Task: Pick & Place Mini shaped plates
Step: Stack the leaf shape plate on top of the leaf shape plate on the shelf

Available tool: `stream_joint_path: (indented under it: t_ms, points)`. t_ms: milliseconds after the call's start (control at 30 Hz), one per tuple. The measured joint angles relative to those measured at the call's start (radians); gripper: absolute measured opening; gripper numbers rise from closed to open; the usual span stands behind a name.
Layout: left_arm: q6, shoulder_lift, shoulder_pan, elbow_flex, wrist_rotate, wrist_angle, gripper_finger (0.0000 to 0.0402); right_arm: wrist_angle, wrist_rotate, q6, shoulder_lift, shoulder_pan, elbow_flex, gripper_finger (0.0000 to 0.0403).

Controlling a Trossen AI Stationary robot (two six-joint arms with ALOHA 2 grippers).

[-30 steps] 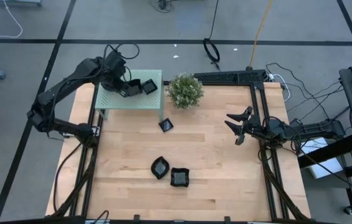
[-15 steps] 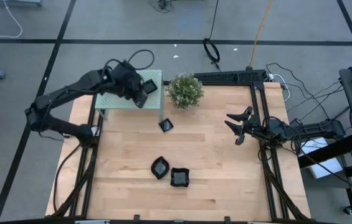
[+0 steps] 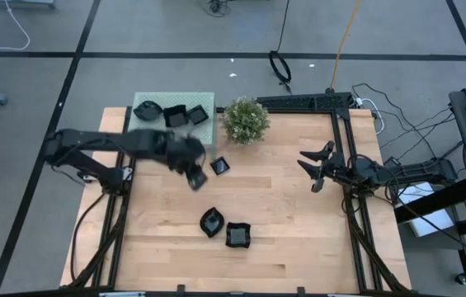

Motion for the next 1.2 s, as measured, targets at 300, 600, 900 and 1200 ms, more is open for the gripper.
stream_joint_path:
  t_ms: [300, 600, 900, 1200]
  points:
    - [-0.162, 0.170, -0.294, 0.000, -0.082, -0.024, 0.0086, -0.002, 0.000, 0.000, 0.002, 0.000, 0.000, 0.0144]
    - [-0.317, 0.346, -0.360, 0.000, -0.125, -0.029, 0.0145, 0.001, 0.000, 0.000, 0.003, 0.000, 0.000, 0.0144]
    - [-0.318, 0.469, -0.359, 0.000, -0.122, 0.000, 0.0197, 0.001, 0.000, 0.000, 0.003, 0.000, 0.000, 0.0144]
    - [-0.287, 0.535, -0.315, 0.000, -0.082, 0.034, 0.0198, 0.002, 0.000, 0.000, 0.002, 0.000, 0.000, 0.0144]
